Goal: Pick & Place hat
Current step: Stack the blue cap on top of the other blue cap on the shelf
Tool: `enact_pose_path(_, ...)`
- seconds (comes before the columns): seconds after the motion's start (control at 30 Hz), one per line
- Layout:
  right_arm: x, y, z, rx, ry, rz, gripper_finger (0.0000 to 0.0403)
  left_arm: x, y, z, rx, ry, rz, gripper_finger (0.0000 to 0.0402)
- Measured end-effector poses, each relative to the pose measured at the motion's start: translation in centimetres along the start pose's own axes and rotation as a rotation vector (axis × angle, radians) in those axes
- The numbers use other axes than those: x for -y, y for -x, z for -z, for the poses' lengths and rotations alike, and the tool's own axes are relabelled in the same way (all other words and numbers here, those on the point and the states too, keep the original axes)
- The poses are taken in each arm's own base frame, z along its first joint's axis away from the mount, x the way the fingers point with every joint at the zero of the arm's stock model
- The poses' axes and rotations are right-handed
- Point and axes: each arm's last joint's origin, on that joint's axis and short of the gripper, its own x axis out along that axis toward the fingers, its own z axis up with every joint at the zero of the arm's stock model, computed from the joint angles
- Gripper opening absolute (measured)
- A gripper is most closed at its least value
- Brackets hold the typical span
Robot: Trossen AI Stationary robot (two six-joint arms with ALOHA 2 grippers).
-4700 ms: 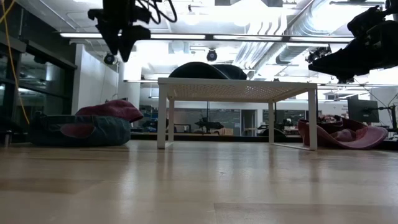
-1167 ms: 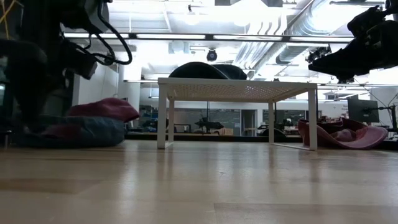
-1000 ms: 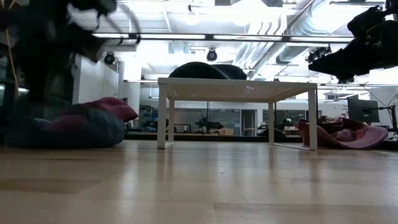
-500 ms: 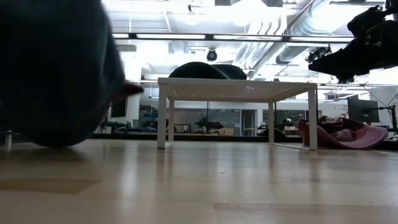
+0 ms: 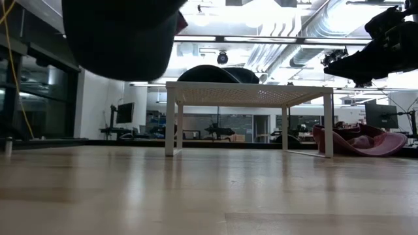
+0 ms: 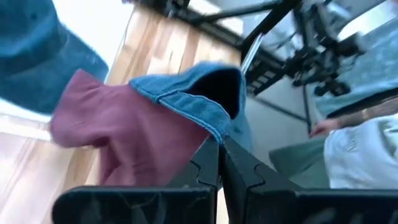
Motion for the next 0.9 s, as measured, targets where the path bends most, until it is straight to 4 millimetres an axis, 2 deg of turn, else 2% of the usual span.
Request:
enact_pose_path(0.2,0.0,0.0,0.0,0.000,0.000,0.000,0.0133,0.0,2.8,0.3,0.087,0.019,0.057,0.0000)
enact_pose_path(0.4,0.0,0.0,0.0,0.000,0.000,0.000,0.0133,-0.5,4.4,1.3,0.051,0.099,0.072,0.0000)
enact_pose_path(0.53,0.0,0.0,0.0,0.000,0.000,0.000,0.0133,0.0,4.5,0.8,0.092,0.066,0.161,0.0000)
enact_pose_path(0.7,0.0,0.0,0.0,0.000,0.000,0.000,0.0133,0.0,4.4,0.5,0.135,0.010,0.125,0.0000)
enact_pose_path(0.9,0.0,0.0,0.0,0.000,0.000,0.000,0.0133,0.8,2.9,-0.7,0.171,-0.063,0.161,0.0000)
